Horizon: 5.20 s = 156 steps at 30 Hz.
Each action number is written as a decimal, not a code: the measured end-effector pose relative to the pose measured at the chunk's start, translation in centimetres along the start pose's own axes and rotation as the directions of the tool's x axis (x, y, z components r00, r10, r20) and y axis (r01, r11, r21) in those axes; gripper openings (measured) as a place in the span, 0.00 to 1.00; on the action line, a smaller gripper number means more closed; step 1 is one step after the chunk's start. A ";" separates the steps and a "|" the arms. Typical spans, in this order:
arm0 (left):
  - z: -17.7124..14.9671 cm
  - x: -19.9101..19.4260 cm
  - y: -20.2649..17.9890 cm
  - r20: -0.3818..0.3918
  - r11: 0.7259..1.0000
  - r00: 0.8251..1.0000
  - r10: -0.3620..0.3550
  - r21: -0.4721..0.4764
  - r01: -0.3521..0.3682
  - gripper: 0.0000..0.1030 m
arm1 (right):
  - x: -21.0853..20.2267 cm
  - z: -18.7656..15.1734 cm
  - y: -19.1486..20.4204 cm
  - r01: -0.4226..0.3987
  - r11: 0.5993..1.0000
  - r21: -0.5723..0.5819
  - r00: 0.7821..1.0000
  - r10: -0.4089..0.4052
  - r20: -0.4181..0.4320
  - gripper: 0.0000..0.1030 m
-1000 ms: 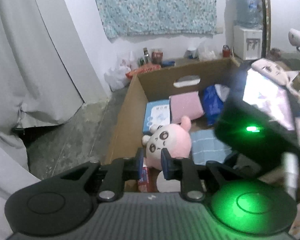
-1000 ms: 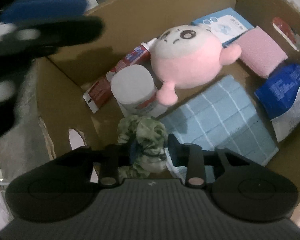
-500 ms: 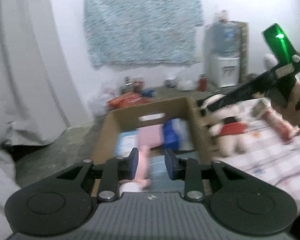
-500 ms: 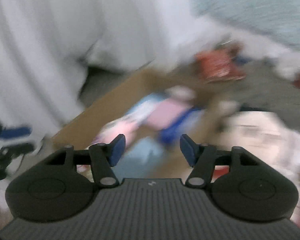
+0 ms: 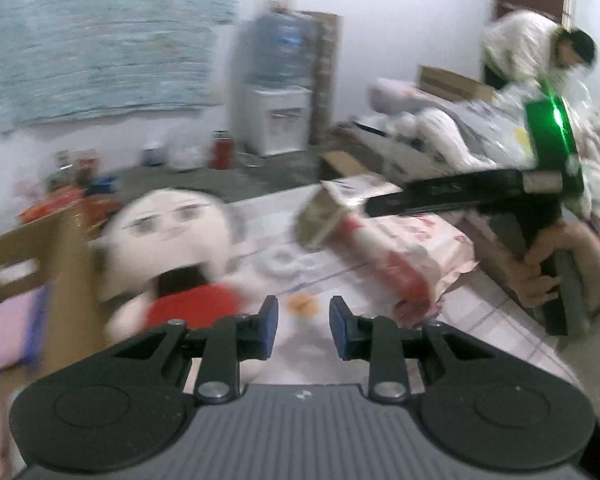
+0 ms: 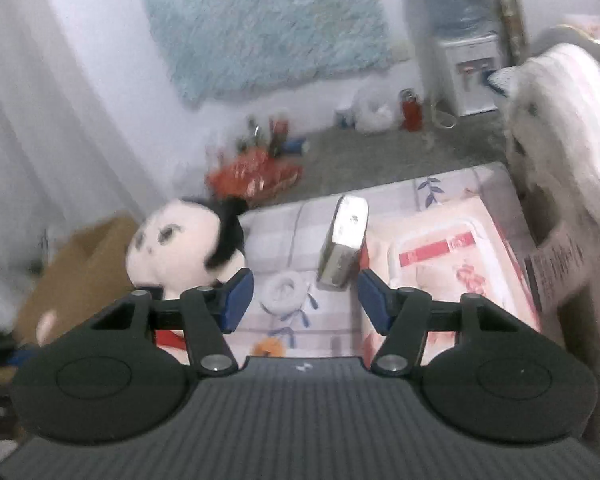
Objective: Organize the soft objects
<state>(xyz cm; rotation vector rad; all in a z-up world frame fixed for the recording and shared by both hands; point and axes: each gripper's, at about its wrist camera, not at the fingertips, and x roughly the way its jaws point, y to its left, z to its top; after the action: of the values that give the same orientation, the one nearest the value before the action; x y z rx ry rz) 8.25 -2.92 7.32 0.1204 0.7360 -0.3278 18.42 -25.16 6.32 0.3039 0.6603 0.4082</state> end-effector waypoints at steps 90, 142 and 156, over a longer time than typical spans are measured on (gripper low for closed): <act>-5.3 3.0 29.2 -0.441 0.896 0.815 0.375 -0.053 -0.441 0.16 | 4.5 2.3 25.7 -0.466 0.866 -0.183 0.876 0.423 -0.230 0.25; -15.3 -19.0 25.0 -0.061 0.917 0.940 0.337 -0.204 -0.342 0.48 | 16.6 -10.2 44.8 -0.644 0.370 -0.670 0.577 -0.340 -0.742 0.39; -16.4 -17.9 24.9 -0.064 0.933 0.952 0.300 -0.186 -0.307 0.53 | 19.9 -9.9 43.6 -0.643 0.480 -0.598 0.527 -0.289 -0.799 0.60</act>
<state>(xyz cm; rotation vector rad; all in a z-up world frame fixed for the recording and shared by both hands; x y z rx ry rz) -6.30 28.64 7.15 0.0539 0.7668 0.0426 14.57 23.59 5.70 -0.9452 1.2864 1.1405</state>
